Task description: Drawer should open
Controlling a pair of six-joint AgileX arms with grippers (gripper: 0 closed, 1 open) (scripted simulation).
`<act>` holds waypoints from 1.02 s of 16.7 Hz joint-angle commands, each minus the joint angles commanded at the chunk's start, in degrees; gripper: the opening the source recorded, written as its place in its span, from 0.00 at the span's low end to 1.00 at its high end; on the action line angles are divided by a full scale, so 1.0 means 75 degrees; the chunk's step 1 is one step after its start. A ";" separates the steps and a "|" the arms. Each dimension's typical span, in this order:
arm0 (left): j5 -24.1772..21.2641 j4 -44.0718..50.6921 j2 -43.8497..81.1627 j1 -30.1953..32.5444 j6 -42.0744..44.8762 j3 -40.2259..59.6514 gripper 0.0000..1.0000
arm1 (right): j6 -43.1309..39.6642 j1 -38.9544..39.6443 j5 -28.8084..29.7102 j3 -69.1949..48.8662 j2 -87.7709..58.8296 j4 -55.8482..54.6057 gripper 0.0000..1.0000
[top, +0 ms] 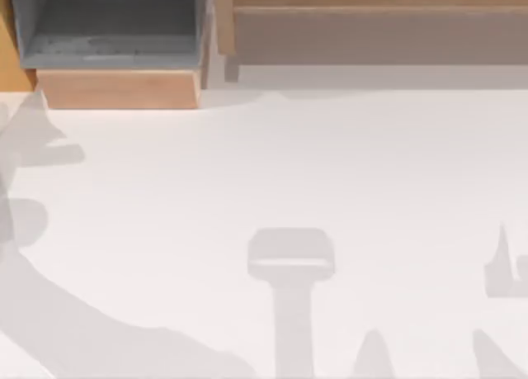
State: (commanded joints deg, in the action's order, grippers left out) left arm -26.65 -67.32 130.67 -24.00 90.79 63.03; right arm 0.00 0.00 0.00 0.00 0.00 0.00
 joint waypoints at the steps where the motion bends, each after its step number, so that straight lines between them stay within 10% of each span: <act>1: 0.0000 0.0000 0.0000 0.0000 0.0000 0.0000 1.00 | 0.0000 0.0000 0.0000 0.0000 0.0000 0.0000 1.00; 15: 0.0190 0.0461 0.0409 0.0195 -0.0006 0.0875 1.00 | 0.0000 0.0000 0.0000 0.0000 0.0000 0.0000 1.00; 17: 0.0190 0.0461 0.0409 0.0195 -0.0006 0.0875 0.85 | 0.0000 0.0000 0.0000 0.0000 0.0000 0.0000 1.00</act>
State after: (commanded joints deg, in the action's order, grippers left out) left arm -25.23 -63.86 133.74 -22.54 90.74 69.59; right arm 0.00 0.00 0.00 0.00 0.00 0.00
